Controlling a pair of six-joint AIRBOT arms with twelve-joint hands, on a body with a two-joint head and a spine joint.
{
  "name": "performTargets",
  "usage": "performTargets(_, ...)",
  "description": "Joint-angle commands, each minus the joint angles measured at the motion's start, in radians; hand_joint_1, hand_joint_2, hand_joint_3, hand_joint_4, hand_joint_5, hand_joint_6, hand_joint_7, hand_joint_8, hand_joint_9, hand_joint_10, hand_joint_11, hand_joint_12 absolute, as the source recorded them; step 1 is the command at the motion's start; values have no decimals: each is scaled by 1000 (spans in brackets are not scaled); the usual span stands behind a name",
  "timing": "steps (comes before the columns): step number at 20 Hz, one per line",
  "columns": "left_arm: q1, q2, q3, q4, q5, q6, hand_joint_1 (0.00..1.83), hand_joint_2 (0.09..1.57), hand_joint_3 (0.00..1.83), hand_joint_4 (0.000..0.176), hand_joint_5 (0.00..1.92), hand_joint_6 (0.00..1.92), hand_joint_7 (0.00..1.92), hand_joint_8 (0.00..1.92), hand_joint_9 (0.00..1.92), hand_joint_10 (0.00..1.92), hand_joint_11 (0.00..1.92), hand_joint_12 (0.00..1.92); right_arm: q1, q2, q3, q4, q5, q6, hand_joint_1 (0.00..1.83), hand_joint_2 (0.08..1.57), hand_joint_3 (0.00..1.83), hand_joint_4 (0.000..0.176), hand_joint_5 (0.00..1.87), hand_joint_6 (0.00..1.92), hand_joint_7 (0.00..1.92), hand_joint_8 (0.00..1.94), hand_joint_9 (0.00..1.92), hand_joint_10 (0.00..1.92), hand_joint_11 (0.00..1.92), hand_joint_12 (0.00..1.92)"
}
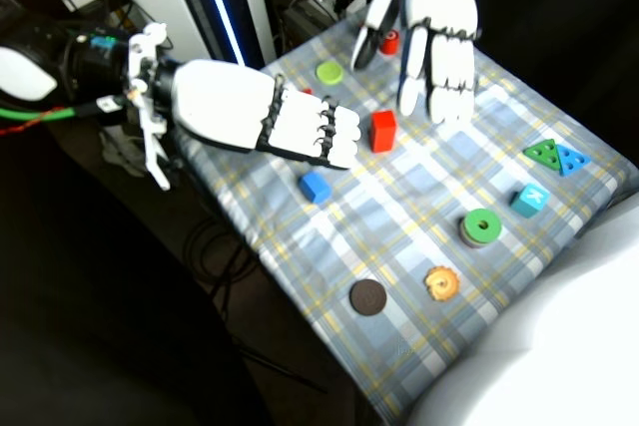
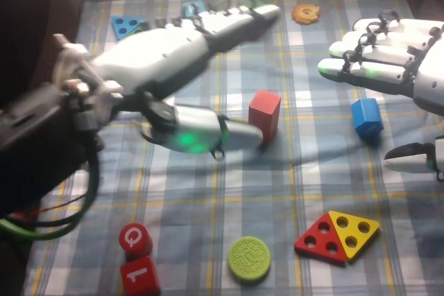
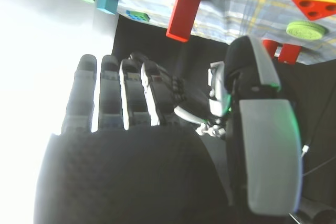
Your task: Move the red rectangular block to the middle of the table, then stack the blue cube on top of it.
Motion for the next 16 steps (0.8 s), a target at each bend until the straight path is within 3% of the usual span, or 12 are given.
performTargets(1, 1, 15, -7, 34, -171, -28, 177, 1389, 40, 86, 0, 0, 0, 0, 0, 0, 0, 0, 4, -1, 5, 23, 108, 2, 628, 1110, 0, 0, 0, 0, 13, 5, 64, 27, 43, 24)
performTargets(2, 24, 42, -26, 43, -217, -68, 214, 1450, 46, 81, 0, 0, 0, 0, 0, 0, 0, 0, -2, -1, 9, 34, 108, 2, 670, 1096, 2, 0, 30, 5, 82, 14, 102, 89, 8, 416)
performTargets(3, 45, 62, -40, 45, -256, -89, 390, 1452, 33, 88, 0, 0, 0, 0, 0, 0, 0, 0, -8, -5, 16, 51, 107, 2, 664, 1111, 3, 0, 49, 3, 121, 4, 87, 216, 1, 721)
performTargets(5, 71, 87, -62, 44, -298, -93, 655, 1416, 5, 90, 0, 0, 0, 0, 0, 0, 0, 0, -23, -17, 33, 84, 107, 2, 677, 1121, 1, 0, 86, 11, 175, 11, 3, 539, 0, 1063)
performTargets(6, 79, 93, -68, 42, -312, -93, 755, 1392, 0, 80, 0, 0, 0, 0, 0, 0, 0, 0, -29, -23, 41, 98, 107, 2, 671, 1128, 1, 0, 112, 16, 214, 21, 0, 671, 0, 1245)
performTargets(7, 84, 96, -72, 39, -319, -94, 755, 1392, 0, 80, 0, 0, 0, 0, 0, 0, 0, 0, -32, -29, 49, 111, 107, 2, 671, 1128, 1, 0, 112, 16, 214, 21, 0, 671, 0, 1245)
performTargets(8, 89, 100, -76, 36, -328, -95, 743, 1396, 0, 70, 0, 0, 0, 0, 0, 0, 0, 0, -36, -39, 58, 129, 107, 2, 701, 1123, 0, 0, 182, 32, 264, 31, 0, 826, 0, 1441)
performTargets(11, 111, 119, -91, 39, -366, -127, 791, 1399, 0, 46, 0, 0, 0, 0, 0, 0, 0, 0, -43, -82, 95, 191, 111, 2, 677, 1145, 3, 0, 219, 39, 305, 53, 0, 977, 0, 1495)
performTargets(15, 133, 138, -110, 40, -408, -130, 780, 1385, 0, 36, 0, 0, 0, 0, 0, 0, 0, 0, -51, -135, 132, 249, 130, 1, 719, 1162, 4, 0, 266, 48, 353, 85, 0, 995, 0, 1389)
performTargets(16, 134, 138, -110, 39, -410, -130, 742, 1392, 0, 33, 0, 0, 0, 0, 0, 0, 0, 0, -57, -143, 139, 270, 138, -2, 710, 1157, 0, 0, 304, 66, 410, 128, 0, 1096, 0, 1398)
